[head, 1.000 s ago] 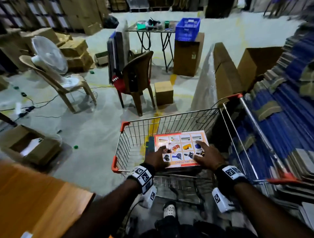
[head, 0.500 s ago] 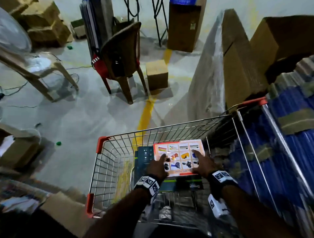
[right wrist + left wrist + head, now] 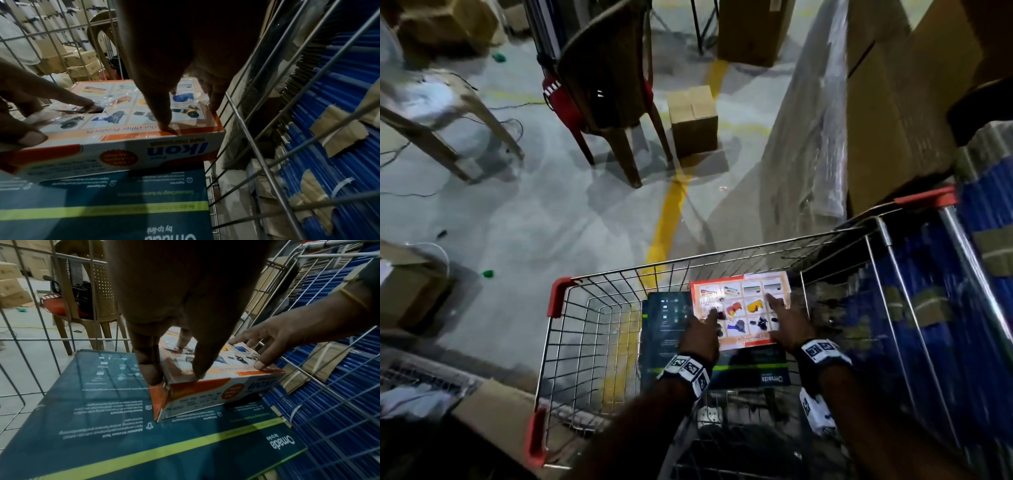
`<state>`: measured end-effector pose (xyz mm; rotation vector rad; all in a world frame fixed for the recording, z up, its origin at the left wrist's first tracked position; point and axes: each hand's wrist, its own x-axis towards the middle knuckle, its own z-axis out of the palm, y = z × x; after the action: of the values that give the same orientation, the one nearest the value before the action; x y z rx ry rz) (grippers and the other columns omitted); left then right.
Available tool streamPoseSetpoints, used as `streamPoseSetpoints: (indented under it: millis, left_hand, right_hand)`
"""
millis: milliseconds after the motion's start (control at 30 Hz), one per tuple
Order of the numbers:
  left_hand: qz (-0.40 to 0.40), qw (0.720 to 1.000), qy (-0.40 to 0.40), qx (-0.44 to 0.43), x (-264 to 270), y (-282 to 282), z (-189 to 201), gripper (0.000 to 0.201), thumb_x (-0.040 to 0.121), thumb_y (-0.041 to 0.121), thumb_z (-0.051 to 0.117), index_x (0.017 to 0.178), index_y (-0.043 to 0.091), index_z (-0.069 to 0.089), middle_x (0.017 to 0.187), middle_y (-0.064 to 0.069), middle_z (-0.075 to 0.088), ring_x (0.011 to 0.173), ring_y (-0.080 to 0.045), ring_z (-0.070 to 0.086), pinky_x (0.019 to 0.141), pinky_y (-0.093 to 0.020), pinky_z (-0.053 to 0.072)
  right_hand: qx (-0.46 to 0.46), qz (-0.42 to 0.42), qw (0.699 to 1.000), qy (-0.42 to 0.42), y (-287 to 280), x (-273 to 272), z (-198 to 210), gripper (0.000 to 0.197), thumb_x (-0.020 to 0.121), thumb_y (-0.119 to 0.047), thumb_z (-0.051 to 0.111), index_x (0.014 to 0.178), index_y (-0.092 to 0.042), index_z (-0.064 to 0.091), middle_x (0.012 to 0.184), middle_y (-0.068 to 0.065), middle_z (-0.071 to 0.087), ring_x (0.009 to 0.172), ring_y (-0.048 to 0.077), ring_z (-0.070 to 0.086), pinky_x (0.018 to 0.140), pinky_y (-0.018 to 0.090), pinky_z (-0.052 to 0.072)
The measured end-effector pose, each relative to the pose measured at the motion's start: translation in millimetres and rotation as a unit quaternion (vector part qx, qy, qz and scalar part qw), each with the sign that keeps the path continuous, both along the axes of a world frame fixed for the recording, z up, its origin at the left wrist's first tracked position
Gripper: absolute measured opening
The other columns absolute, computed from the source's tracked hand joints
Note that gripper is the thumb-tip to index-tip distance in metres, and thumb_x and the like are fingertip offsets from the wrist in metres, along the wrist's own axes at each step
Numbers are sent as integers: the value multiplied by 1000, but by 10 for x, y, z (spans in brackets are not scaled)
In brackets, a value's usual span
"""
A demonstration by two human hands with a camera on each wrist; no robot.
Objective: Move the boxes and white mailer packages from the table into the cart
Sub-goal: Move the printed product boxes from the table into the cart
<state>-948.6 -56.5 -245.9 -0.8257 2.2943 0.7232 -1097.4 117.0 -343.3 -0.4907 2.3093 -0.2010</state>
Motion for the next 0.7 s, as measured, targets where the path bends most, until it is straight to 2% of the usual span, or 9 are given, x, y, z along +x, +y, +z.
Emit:
streamPoseSetpoints:
  millis: [33, 100, 200, 333, 367, 467, 567, 633, 700]
  left_hand:
    - [-3, 1000, -9, -4, -2, 10, -5, 75, 92, 6, 55, 152, 31, 18, 151, -24, 22, 120, -35, 55, 93, -37, 47]
    - [-15, 1000, -24, -10, -2, 13, 10, 80, 91, 9, 57, 154, 32, 12, 152, -28, 18, 124, -40, 50, 97, -43, 48]
    - [-22, 1000, -17, -12, 37, -1, 86, 77, 90, 16, 60, 150, 36, 17, 148, -23, 28, 121, -37, 53, 93, -42, 49]
    - [-45, 998, 7, -40, 116, -44, 231, 75, 90, 28, 63, 151, 33, 20, 152, -24, 24, 123, -39, 52, 96, -43, 47]
    - [-45, 998, 15, -41, 138, -39, 289, 73, 91, 30, 63, 151, 32, 22, 150, -23, 27, 124, -39, 50, 96, -43, 47]
    - [-58, 996, 47, -46, 228, -6, 521, 66, 90, 34, 64, 147, 31, 32, 142, -19, 37, 125, -38, 48, 95, -43, 46]
    - [-71, 993, 80, -50, 392, 49, 739, 63, 87, 38, 67, 143, 32, 40, 140, -18, 42, 122, -37, 50, 98, -43, 47]
    - [-65, 992, 95, -45, 531, 100, 881, 64, 87, 38, 67, 144, 29, 40, 140, -18, 44, 124, -36, 49, 100, -42, 45]
    - [-59, 991, 112, -46, 703, 153, 1036, 66, 87, 40, 67, 146, 26, 39, 140, -19, 43, 126, -37, 47, 102, -41, 43]
  right_hand:
    - [5, 2, 1000, 6, -38, 55, 196, 106, 75, -31, 76, 150, -48, 3, 162, 15, 8, 146, 36, 20, 112, 45, 35]
    - [10, 6, 1000, 9, -63, 111, 375, 101, 79, -29, 74, 151, -45, 6, 162, 16, -6, 146, 37, 20, 113, 43, 35]
    - [6, 15, 1000, 3, -91, 172, 543, 93, 80, -31, 73, 153, -38, 15, 160, 15, -14, 146, 37, 20, 115, 42, 31]
    - [-16, 28, 999, 0, -153, 332, 824, 79, 85, -32, 69, 151, -34, 26, 161, 13, -10, 147, 32, 16, 117, 38, 25]
    - [-22, 33, 999, 4, -173, 386, 915, 77, 86, -33, 68, 151, -34, 27, 162, 14, -7, 147, 31, 17, 117, 38, 25]
    - [-44, 47, 998, 23, -216, 554, 1219, 73, 84, -35, 69, 148, -30, 34, 160, 19, 6, 142, 32, 31, 114, 38, 32]
    - [-75, 55, 995, 35, -208, 756, 1533, 69, 80, -36, 71, 142, -31, 42, 153, 19, 23, 127, 33, 49, 107, 39, 40]
    - [-92, 61, 993, 49, -178, 914, 1741, 65, 81, -35, 71, 140, -30, 45, 149, 18, 26, 121, 34, 54, 105, 40, 42]
    - [-97, 72, 991, 65, -137, 1098, 1945, 64, 82, -35, 70, 141, -29, 45, 148, 17, 27, 125, 35, 50, 106, 41, 41]
